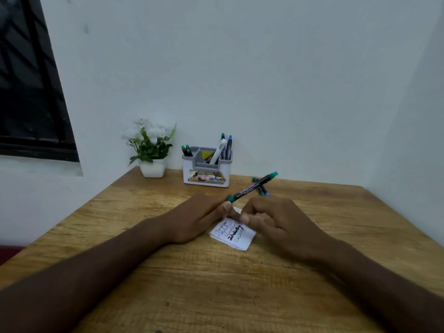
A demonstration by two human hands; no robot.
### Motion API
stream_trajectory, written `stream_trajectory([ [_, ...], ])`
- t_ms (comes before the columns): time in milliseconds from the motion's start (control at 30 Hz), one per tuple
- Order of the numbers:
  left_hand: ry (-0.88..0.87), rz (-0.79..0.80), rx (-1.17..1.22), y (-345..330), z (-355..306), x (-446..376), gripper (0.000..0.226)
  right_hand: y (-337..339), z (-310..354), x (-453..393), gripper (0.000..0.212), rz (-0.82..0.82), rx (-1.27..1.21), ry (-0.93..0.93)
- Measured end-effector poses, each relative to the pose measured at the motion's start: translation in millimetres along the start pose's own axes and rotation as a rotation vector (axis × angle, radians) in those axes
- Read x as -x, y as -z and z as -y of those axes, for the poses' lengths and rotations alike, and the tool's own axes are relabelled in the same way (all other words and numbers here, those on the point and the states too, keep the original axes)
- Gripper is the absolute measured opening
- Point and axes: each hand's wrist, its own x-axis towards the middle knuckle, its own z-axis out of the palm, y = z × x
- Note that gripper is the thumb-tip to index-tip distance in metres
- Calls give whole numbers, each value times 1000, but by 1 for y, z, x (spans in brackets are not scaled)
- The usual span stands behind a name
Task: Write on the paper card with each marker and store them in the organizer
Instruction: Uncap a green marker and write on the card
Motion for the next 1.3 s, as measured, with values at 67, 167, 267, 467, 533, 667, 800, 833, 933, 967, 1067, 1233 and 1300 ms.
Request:
stream_trajectory([
  [67, 20, -49, 39, 1, 2, 0, 32, 6, -10, 5, 32, 104, 164, 135],
  [167, 120, -89, 219, 0, 3, -2, 27, 11, -13, 6, 32, 204, 207, 193],
  [267, 279, -230, 292, 3, -2, -4, 25, 11, -6, 5, 34, 184, 196, 188],
  [467, 363, -707, 142, 36, 7, -38, 29, 4, -5, 7, 40, 188, 159, 129],
  [533, 445, -770, 181, 56, 9, -59, 26, 5, -7, 8, 38, 186, 142, 121],
  [667, 503, -701, -125, 99, 27, -101, 31, 6, -9, 7, 36, 167, 99, 109],
  [800, 572, -609, -254, 115, 58, -130, 21, 5, -10, 6, 34, 176, 90, 91],
  [833, 590, -587, -281, 114, 65, -134, 25, 5, -11, 6, 34, 187, 93, 87],
  [933, 622, -520, -318, 107, 81, -142, 34, 4, -11, 3, 33, 218, 103, 75],
  [967, 637, -494, -327, 103, 83, -142, 31, 4, -11, 3, 33, 220, 105, 72],
  [1067, 678, -445, -346, 95, 91, -141, 29, 3, -11, 2, 34, 206, 105, 82],
  [1233, 659, -449, -373, 101, 87, -135, 32, 0, -17, 5, 34, 167, 106, 101],
  [1300, 637, -486, -366, 104, 80, -127, 29, 0, -17, 6, 34, 168, 109, 98],
])
